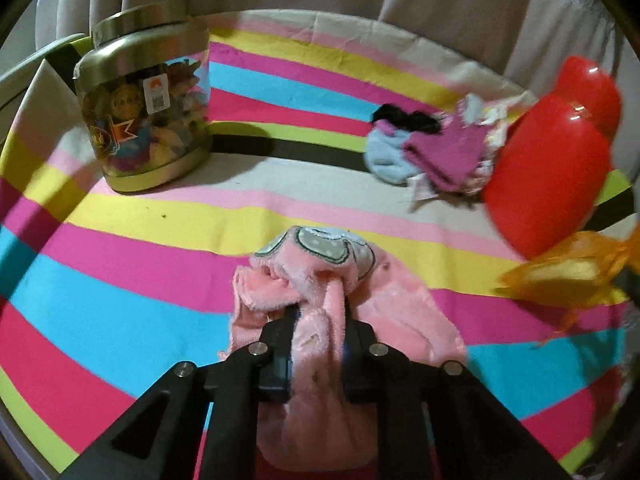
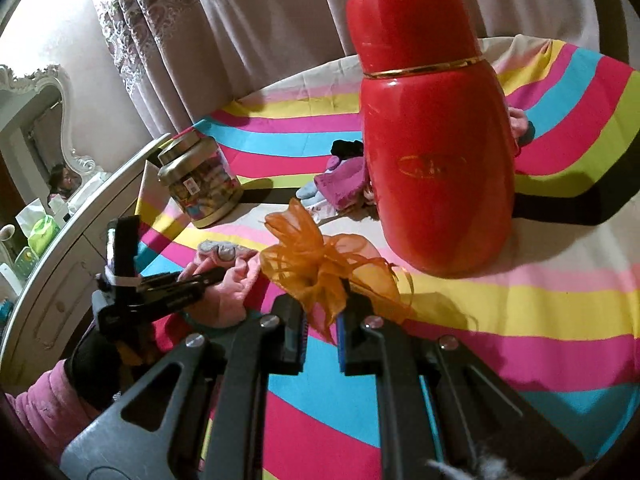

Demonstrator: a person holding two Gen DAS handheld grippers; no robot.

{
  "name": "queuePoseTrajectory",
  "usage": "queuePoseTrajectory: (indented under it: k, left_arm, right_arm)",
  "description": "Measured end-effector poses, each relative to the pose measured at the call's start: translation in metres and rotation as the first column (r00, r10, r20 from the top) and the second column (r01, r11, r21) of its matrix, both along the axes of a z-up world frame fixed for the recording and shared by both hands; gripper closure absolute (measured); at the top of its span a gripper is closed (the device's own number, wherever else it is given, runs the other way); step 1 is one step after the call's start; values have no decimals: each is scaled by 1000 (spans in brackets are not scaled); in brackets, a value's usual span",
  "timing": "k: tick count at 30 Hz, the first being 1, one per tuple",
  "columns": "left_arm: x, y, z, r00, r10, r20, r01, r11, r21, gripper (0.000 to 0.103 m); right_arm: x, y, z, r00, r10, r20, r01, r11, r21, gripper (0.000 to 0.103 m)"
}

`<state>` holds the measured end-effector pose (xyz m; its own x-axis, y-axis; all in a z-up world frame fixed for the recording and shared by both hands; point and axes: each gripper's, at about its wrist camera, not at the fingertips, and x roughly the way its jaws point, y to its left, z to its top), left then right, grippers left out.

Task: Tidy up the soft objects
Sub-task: 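Grasp the orange organza bow with the right tool while the left tool holds the fleece, then carry the fleece and bow to the white box and release them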

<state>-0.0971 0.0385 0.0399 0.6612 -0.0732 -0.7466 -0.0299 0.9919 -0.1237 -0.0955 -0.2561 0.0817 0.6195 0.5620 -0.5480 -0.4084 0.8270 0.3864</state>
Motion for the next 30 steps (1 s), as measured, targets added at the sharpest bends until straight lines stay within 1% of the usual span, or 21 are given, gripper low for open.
queuePoseTrajectory:
  k: [6, 12, 22, 30]
  left_arm:
    - [-23, -30, 25, 998, -50, 30, 48, 996, 70, 86]
    - [-34, -40, 41, 996, -74, 54, 70, 995, 71, 86]
    - [-56, -31, 49, 996, -56, 70, 52, 997, 62, 86]
    - [-77, -10, 62, 994, -17, 103, 12, 999, 52, 86]
  right_arm:
    - [-4, 2, 1, 1000, 14, -3, -14, 999, 32, 89]
    - [-14, 8, 13, 999, 30, 29, -32, 999, 41, 89]
    - [-28, 14, 29, 996, 54, 67, -57, 997, 41, 89]
    - [-40, 35, 35, 989, 120, 82, -122, 992, 29, 89]
